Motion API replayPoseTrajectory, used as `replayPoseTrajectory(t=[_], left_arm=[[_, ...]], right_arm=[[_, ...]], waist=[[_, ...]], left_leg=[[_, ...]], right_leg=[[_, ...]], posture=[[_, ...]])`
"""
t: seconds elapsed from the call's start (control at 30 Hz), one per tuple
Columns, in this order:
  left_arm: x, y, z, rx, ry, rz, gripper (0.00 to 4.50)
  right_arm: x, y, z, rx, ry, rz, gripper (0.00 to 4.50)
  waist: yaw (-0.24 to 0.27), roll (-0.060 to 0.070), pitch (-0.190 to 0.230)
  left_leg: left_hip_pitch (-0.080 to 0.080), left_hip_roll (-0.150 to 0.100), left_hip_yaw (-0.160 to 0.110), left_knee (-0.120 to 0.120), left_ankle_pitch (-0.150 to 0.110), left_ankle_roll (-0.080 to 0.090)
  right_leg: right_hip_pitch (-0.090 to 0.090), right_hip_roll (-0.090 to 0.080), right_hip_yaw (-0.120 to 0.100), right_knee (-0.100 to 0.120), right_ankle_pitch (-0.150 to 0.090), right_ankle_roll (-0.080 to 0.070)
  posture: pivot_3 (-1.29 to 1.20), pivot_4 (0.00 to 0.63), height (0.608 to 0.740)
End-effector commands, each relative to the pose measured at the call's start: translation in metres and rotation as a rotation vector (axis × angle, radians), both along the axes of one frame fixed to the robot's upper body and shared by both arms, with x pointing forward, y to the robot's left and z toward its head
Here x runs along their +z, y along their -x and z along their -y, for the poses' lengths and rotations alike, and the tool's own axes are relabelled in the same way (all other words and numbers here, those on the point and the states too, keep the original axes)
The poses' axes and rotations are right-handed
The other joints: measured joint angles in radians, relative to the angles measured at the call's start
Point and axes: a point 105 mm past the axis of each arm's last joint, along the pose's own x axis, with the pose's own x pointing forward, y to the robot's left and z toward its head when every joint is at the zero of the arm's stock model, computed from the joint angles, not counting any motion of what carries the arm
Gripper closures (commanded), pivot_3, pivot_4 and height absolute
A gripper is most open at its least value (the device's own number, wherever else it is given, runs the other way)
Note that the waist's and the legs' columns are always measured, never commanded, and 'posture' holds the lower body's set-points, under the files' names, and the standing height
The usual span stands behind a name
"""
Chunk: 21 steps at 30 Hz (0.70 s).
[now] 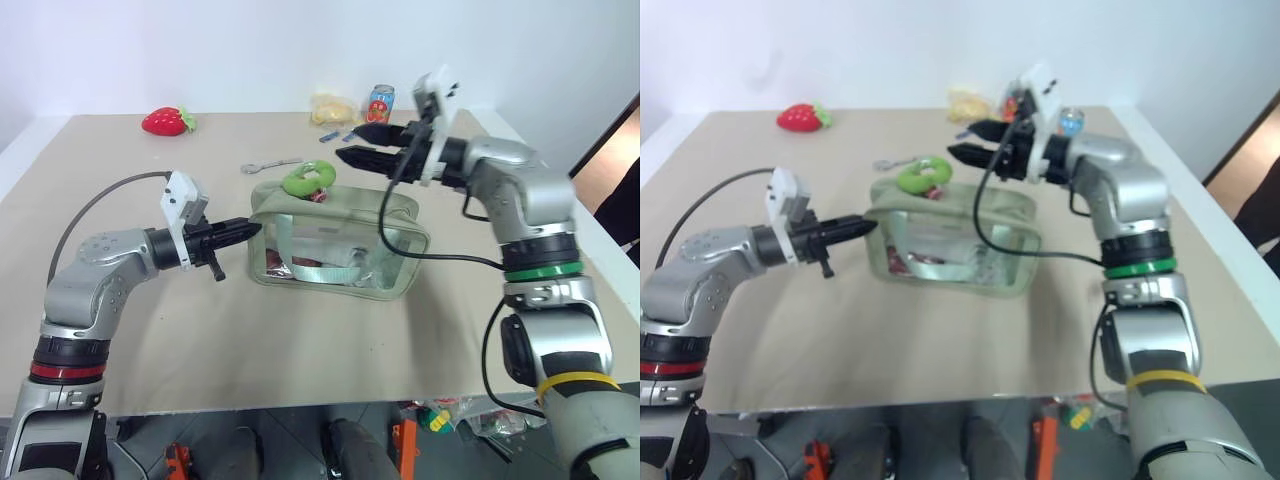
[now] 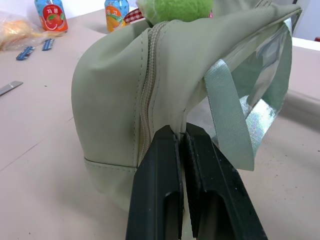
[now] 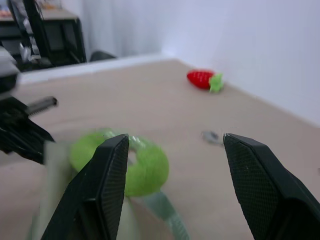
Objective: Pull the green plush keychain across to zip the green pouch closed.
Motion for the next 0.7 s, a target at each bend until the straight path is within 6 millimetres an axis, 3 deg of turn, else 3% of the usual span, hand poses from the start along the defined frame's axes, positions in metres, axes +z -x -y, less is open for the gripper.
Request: replayPoseTrajectory(t=[0.03, 0.2, 0.43, 0.7], left_arm=[[0.007, 0.002, 0.003, -0.009, -0.005, 0.029, 4.50], [0.006, 0.001, 0.005, -0.008, -0.008, 0.031, 4.50], [0.004, 0.000, 0.005, -0.009, -0.017, 0.036, 4.50], [0.004, -0.001, 0.005, -0.004, -0.026, 0.045, 4.50]], right_arm=[[0.017, -0.005, -0.002, 0.007, 0.000, 0.049, 1.41], [0.011, -0.005, -0.014, 0.071, -0.004, -0.033, 1.41], [-0.003, 0.019, -0.040, 0.236, 0.047, -0.117, 1.41], [-0.028, 0.026, -0.040, 0.262, 0.129, -0.197, 1.41]], waist=[[0.000, 0.000, 0.000], [0.000, 0.000, 0.000], [0.000, 0.000, 0.000], [0.000, 0.000, 0.000]], left_leg=[[-0.001, 0.000, 0.000, 0.000, 0.000, 0.000], [-0.001, 0.000, 0.000, 0.000, -0.001, 0.001], [-0.001, 0.000, -0.002, 0.000, 0.000, 0.001], [-0.001, 0.000, -0.002, 0.001, 0.000, 0.001]], right_leg=[[0.000, 0.000, 0.000, 0.000, 0.000, 0.000], [0.000, -0.001, -0.001, -0.002, 0.000, 0.000], [0.000, 0.000, -0.002, 0.000, 0.000, 0.000], [0.000, 0.000, -0.003, 0.000, 0.000, 0.000]], posture=[[0.00, 0.150, 0.740], [0.00, 0.150, 0.740], [0.00, 0.150, 0.740], [0.00, 0.150, 0.740]])
